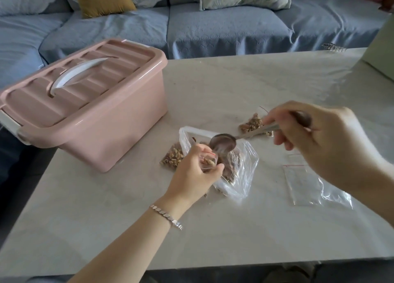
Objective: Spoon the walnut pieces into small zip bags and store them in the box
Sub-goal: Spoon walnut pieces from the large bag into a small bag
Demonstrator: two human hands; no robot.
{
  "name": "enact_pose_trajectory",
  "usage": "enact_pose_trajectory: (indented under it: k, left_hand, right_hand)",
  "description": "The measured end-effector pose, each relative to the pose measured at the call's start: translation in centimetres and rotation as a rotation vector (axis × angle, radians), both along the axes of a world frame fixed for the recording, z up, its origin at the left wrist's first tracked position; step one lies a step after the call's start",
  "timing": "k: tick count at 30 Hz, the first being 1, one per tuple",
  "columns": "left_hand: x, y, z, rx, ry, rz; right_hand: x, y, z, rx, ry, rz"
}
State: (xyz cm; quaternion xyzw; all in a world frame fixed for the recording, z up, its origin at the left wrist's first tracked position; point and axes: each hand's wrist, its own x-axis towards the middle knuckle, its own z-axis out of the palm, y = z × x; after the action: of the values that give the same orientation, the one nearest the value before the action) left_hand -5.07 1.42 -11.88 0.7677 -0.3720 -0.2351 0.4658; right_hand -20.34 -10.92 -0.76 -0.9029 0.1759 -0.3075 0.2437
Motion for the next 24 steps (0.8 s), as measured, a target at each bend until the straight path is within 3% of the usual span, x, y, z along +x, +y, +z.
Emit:
enact_pose_trajectory:
  k: [4, 8, 15, 20, 24]
  left_hand:
    - [0.1, 2.2, 0.3, -0.110, 0.036, 0.134]
    - [0.2, 3.8, 0.5, -0.014, 0.114, 0.137]
    - [-0.2, 2.9, -1.7, 0.128, 0.154, 0.036]
    - [-1.0, 1.3, -3.1, 0.074, 0.389, 0.102]
    - [-1.3, 0.6, -3.2, 0.056, 0.449, 0.165]
  right_hand:
    - [-1.7, -0.8, -3.4, 0.277, -0.168, -0.114]
    - [-2.3, -0.3, -8.6, 0.451, -0.125, -0.144]
    - [-2.3, 1.2, -12.6, 0.545, -0.141, -0.157]
    - [-3.2, 2.2, -13.4, 0.517, -0.117, -0.146]
    - [-4.2, 2.8, -13.8, 0.564, -0.143, -0.190]
